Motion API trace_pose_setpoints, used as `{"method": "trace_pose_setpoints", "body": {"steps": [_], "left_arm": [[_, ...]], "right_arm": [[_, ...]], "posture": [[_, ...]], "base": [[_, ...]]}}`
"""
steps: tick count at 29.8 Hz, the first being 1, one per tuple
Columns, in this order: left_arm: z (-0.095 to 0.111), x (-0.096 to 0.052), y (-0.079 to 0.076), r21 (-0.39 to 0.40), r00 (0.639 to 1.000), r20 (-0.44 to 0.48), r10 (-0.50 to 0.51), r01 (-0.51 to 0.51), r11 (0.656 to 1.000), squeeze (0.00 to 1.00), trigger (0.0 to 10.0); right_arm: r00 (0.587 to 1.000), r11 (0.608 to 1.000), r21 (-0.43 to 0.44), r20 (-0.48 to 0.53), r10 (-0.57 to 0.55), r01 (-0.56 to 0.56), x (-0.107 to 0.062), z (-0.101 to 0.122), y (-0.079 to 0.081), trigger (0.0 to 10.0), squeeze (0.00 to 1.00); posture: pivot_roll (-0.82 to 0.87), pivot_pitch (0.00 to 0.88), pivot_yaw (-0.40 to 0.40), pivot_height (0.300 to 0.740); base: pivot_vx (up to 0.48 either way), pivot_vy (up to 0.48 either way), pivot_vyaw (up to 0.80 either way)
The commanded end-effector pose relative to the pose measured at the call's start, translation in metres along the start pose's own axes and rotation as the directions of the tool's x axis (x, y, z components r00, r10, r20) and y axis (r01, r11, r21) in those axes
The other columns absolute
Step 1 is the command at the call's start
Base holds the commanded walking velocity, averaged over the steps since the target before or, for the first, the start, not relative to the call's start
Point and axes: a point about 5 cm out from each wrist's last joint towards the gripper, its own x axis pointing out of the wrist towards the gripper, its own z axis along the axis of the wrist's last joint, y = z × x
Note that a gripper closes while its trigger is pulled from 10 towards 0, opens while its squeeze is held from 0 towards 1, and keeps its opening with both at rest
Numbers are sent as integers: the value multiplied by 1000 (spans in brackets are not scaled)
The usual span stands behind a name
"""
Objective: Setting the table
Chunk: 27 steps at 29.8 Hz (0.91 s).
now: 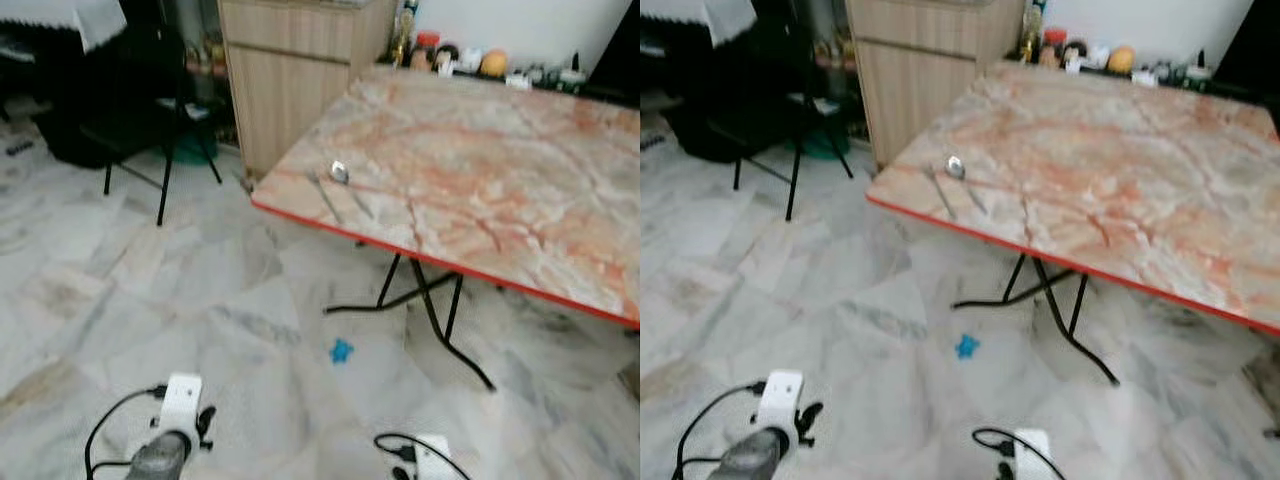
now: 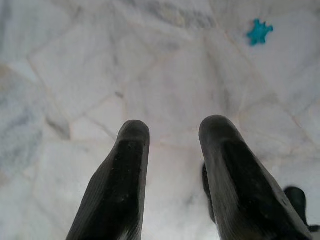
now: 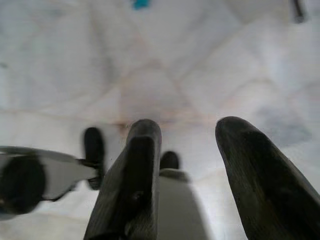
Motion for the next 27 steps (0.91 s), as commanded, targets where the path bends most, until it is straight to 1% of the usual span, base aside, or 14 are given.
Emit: {"method": "trace_pose_setpoints", "body": {"steps": [1, 4, 9, 15, 19, 22, 23, 24, 27], "left_arm": [[-11, -2, 3, -12, 999, -44, 20, -20, 1000, 0, 10000], [-15, -3, 4, -17, 998, -51, 25, -25, 1000, 0, 10000], [-17, -4, 5, -25, 998, -57, 31, -32, 999, 0, 10000], [-18, -4, 3, -24, 998, -62, 30, -31, 999, 0, 10000], [-17, -4, 2, -22, 998, -62, 28, -29, 999, 0, 10000], [-18, -4, 1, -22, 997, -65, 28, -30, 999, 0, 10000], [-18, -4, 1, -20, 997, -66, 28, -29, 999, 0, 10000], [-18, -4, 1, -20, 997, -66, 28, -30, 999, 0, 10000], [-20, -4, 2, -22, 997, -68, 31, -33, 999, 0, 10000]], "right_arm": [[1000, 1000, 11, -10, -6, 6, -1, -3, -7, 10000, 0], [1000, 1000, 8, -11, -12, 12, -2, -3, -12, 10000, 0], [1000, 1000, 10, -13, -11, 11, -2, -4, -13, 10000, 0], [1000, 1000, 7, -19, -14, 14, -4, -7, -20, 10000, 0], [1000, 1000, 9, -21, -15, 15, -4, -9, -22, 10000, 0], [1000, 1000, 9, -22, -12, 12, -4, -10, -21, 10000, 0], [1000, 1000, 8, -20, -4, 5, -3, -9, -13, 10000, 0], [1000, 1000, 8, -19, -1, 1, -3, -8, -10, 10000, 0], [1000, 1000, 9, -23, 4, -4, -2, -6, -4, 10000, 0]], "posture": [[153, 34, -23, 740], [156, 36, -26, 740], [157, 34, -27, 740], [154, 31, -27, 740], [154, 32, -27, 740], [154, 33, -27, 740], [154, 33, -28, 740], [155, 33, -28, 740], [155, 32, -29, 740]], "base": [[0, 0, 444], [0, 0, 800], [0, 0, 800], [0, 0, 559], [0, 0, 520], [0, 0, 271], [0, 0, 0], [0, 0, 0], [0, 0, 0]]}}
